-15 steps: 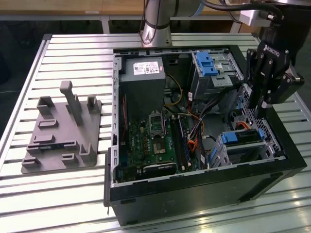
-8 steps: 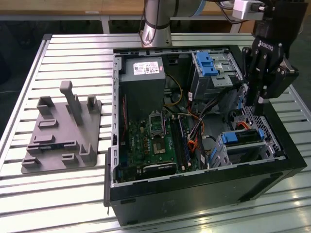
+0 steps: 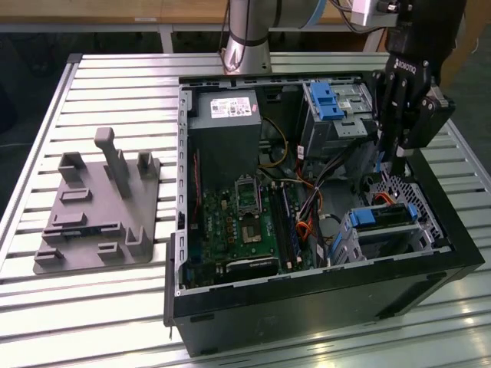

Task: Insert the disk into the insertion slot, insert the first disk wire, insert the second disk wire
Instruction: 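Insert the second disk wire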

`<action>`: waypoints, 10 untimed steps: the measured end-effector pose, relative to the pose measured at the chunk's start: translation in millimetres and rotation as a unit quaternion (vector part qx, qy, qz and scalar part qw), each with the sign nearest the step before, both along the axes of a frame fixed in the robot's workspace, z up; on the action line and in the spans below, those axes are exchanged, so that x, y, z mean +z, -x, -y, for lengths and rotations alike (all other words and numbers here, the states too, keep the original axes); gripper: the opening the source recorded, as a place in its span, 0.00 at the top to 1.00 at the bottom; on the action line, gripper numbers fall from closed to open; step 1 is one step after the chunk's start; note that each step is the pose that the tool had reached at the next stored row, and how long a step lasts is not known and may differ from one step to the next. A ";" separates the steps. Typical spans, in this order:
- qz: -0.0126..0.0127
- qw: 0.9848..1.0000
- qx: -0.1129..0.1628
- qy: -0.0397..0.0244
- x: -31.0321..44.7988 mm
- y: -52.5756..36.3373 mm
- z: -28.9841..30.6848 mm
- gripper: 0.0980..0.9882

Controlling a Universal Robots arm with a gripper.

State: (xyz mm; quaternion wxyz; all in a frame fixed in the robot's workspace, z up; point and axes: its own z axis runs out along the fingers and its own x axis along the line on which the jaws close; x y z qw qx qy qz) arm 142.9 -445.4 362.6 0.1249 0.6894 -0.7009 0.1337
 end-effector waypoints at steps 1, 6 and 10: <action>0.001 1.000 0.000 0.002 0.0 2.3 0.0 0.69; 0.007 1.000 0.000 0.016 0.0 13.8 -0.1 0.69; 0.011 1.000 0.001 0.027 -1.0 18.9 -0.5 0.69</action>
